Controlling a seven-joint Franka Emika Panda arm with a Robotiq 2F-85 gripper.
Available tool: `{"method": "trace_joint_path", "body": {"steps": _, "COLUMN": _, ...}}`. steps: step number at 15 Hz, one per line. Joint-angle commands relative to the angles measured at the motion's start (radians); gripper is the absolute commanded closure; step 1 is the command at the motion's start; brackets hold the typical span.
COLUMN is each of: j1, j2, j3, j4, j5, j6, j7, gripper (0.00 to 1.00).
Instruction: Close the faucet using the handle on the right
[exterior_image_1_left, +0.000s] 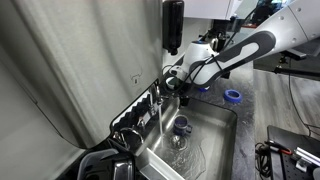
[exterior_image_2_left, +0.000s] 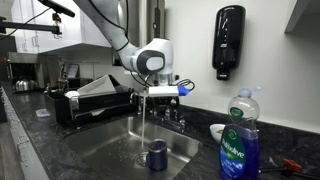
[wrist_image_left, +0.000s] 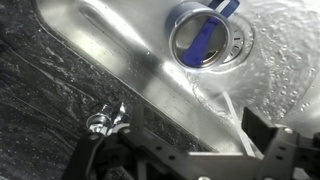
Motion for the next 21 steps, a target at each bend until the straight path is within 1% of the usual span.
{"method": "trace_joint_path", "body": {"steps": 1, "j1": -0.026, "j2": 0.017, "j3": 0.024, "j4": 0.003, "j5": -0.042, "j6": 0.056, "j7": 0.02, "gripper": 0.0}}
{"method": "trace_joint_path", "body": {"steps": 9, "j1": -0.027, "j2": 0.048, "j3": 0.019, "j4": 0.006, "j5": -0.103, "j6": 0.111, "j7": 0.054, "gripper": 0.0}}
{"method": "trace_joint_path", "body": {"steps": 17, "j1": -0.027, "j2": 0.062, "j3": 0.01, "j4": 0.01, "j5": -0.197, "j6": 0.189, "j7": 0.104, "gripper": 0.0}}
{"method": "trace_joint_path", "body": {"steps": 21, "j1": -0.033, "j2": 0.066, "j3": 0.008, "j4": 0.009, "j5": -0.223, "j6": 0.202, "j7": 0.119, "gripper": 0.0}}
